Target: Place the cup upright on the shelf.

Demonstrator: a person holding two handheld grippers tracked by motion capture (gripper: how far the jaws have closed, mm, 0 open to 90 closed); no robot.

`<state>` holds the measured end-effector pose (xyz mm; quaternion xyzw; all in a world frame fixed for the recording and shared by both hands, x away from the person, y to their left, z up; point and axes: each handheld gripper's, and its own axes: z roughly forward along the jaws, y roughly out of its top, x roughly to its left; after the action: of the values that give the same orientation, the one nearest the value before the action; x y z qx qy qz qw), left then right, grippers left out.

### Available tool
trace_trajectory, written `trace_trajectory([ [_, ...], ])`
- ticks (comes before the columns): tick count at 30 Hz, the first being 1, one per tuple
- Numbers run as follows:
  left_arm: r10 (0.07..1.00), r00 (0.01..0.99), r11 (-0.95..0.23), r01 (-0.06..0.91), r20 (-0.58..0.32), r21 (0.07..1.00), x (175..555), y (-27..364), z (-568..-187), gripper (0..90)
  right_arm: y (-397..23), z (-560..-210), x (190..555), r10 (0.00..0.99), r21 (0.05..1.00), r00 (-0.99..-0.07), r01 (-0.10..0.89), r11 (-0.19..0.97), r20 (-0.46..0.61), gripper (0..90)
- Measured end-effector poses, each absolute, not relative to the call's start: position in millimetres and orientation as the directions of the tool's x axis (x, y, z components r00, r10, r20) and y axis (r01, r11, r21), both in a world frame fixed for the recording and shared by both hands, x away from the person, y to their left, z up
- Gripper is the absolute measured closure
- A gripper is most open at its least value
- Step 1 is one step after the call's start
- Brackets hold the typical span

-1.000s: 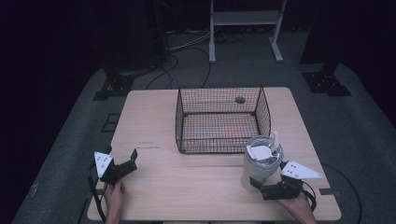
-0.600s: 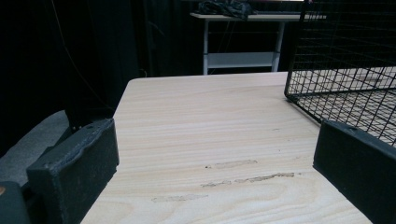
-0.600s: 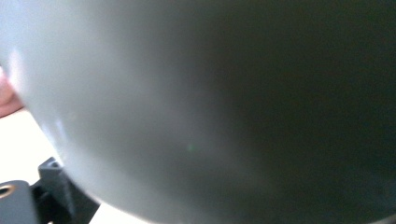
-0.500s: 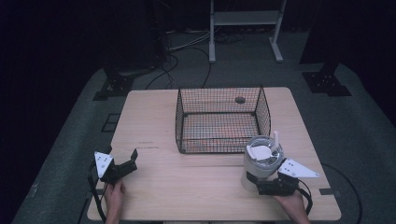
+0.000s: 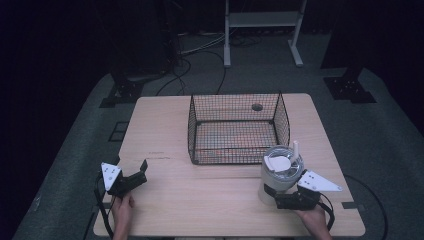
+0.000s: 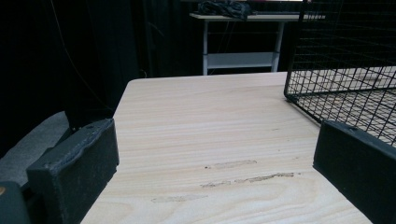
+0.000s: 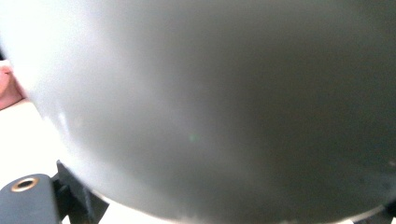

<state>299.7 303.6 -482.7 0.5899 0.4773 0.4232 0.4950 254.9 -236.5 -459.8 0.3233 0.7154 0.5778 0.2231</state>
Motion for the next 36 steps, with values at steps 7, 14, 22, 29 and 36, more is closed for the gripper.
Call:
trace_trajectory([
  [7,0.982,0.187,-0.056,0.143,0.028,0.988,300,303,-483,0.0,-237,-460,255,0.708,0.972,-0.704,0.199,0.124,0.054,8.1],
  [14,0.982,0.187,-0.057,0.142,0.030,0.988,300,303,-483,0.0,-236,-458,254,0.699,0.978,-0.713,0.183,0.103,0.060,8.2],
  [22,0.982,0.187,-0.057,0.142,0.030,0.988,299,304,-483,0.0,-235,-446,256,0.687,0.983,-0.723,0.170,0.073,0.074,8.2],
  [29,0.982,0.187,-0.056,0.142,0.029,0.988,299,304,-483,0.0,-230,-423,264,0.662,0.987,-0.747,0.147,0.070,0.065,8.2],
  [36,0.982,0.188,-0.057,0.144,0.029,0.988,299,304,-483,0.0,-224,-396,279,0.647,0.988,-0.761,0.128,0.084,0.044,8.2],
])
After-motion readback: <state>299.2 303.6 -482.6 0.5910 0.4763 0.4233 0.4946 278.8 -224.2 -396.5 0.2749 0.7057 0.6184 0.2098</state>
